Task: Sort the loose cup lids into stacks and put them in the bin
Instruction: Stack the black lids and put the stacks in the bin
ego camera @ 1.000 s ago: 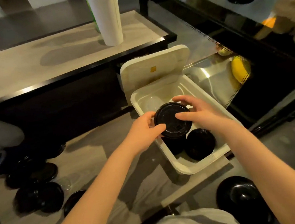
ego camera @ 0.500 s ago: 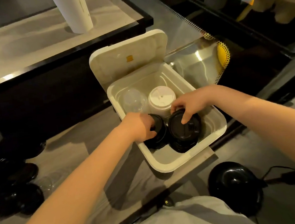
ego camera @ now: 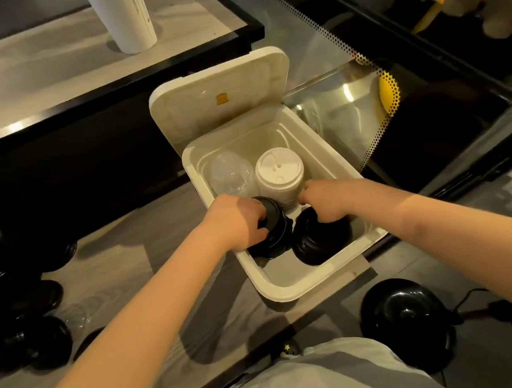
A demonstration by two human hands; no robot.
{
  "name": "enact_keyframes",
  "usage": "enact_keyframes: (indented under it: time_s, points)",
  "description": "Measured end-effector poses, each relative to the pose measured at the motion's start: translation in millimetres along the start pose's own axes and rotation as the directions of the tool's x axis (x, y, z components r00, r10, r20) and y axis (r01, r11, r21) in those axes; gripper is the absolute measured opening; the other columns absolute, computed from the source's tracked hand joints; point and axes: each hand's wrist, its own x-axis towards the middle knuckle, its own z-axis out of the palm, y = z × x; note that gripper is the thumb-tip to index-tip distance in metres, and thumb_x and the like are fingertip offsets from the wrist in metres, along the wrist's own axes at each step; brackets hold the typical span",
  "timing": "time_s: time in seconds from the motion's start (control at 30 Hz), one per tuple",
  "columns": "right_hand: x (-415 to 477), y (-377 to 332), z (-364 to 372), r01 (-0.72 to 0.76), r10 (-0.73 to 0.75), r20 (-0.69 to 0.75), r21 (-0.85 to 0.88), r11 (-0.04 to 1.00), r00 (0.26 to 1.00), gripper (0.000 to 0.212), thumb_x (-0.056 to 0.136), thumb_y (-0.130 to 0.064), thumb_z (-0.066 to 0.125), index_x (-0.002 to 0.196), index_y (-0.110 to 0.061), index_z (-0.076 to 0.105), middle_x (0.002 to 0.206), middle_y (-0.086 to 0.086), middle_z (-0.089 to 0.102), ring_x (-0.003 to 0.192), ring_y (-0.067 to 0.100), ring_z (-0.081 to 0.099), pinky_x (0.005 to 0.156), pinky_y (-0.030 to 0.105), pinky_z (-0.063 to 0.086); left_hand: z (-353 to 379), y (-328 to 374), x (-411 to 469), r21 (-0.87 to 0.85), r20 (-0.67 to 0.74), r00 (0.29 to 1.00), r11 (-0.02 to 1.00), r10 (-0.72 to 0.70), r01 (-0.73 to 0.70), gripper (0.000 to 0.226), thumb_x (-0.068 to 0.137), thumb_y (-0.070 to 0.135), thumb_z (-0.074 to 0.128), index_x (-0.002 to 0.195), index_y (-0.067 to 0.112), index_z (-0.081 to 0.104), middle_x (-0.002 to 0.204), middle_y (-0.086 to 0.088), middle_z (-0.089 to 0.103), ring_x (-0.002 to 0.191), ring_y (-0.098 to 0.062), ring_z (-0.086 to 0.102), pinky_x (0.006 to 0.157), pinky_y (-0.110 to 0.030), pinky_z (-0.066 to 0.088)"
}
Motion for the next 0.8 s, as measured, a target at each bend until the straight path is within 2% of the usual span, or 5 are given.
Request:
enact_keyframes:
  time_s: [0.23,0.4,0.57,0.7,0.8]
  points:
    - [-7.1,1.5,8.1,0.018,-0.01,-0.14,0.052,0.998,0.99,0.045,0.09,-0.002,0.048,0.134,-0.009,0.046,0.129,0.012,0.05,0.113,0.029,0.053,0.091,0.036,0.047,-5.3,2.6,-3.2,-0.015,-0.015,1.0,1.0,-0.002,0.002,0.033,0.092,0.043,0.04,0.099,0.019,0.063,0.098,0.003,0.061,0.084,-0.02,0.059,0.066,-0.03,0.045]
    - [-14.0,4.9,2.6,0.053,-0.014,-0.227,0.166,0.985,0.974,0.041,0.089,-0.012,0.055,0.129,-0.014,0.049,0.128,0.009,0.052,0.113,0.027,0.052,0.093,0.037,0.046,-6.7,2.5,-4.7,-0.033,-0.01,1.0,0.999,-0.028,0.028,0.032,0.093,0.04,0.041,0.1,0.016,0.061,0.098,0.0,0.062,0.085,-0.022,0.059,0.067,-0.03,0.044]
    - [-25.4,-4.0,-7.3,0.074,0.009,-0.342,0.229,0.971,0.94,0.05,0.089,-0.025,0.06,0.136,-0.017,0.044,0.137,0.005,0.047,0.123,0.023,0.045,0.099,0.033,0.039,-11.2,-2.6,-14.4,-0.176,-0.18,0.982,0.984,-0.057,0.025,0.027,0.091,0.034,0.047,0.099,0.011,0.06,0.098,-0.004,0.061,0.09,-0.024,0.057,0.072,-0.033,0.043]
    - [-35.4,-24.5,-20.9,0.132,0.012,-0.473,0.27,0.954,0.881,0.05,0.091,-0.029,0.057,0.138,-0.019,0.043,0.14,0.003,0.045,0.126,0.021,0.044,0.102,0.033,0.038,-20.9,-15.4,-37.9,-0.241,-0.307,0.939,0.967,-0.156,0.081,0.035,0.09,0.033,0.049,0.116,0.011,0.06,0.119,-0.004,0.059,0.115,-0.022,0.05,0.094,-0.039,0.042]
    - [-40.6,-50.0,-34.9,0.157,0.006,-0.565,0.239,0.958,0.825,0.045,0.092,-0.027,0.055,0.136,-0.019,0.045,0.137,0.001,0.047,0.123,0.021,0.046,0.094,0.027,0.037,-22.6,-31.5,-65.8,-0.293,-0.389,0.886,0.946,-0.254,0.142,0.037,0.091,0.034,0.048,0.12,0.012,0.059,0.127,-0.002,0.056,0.122,-0.019,0.046,0.1,-0.038,0.04]
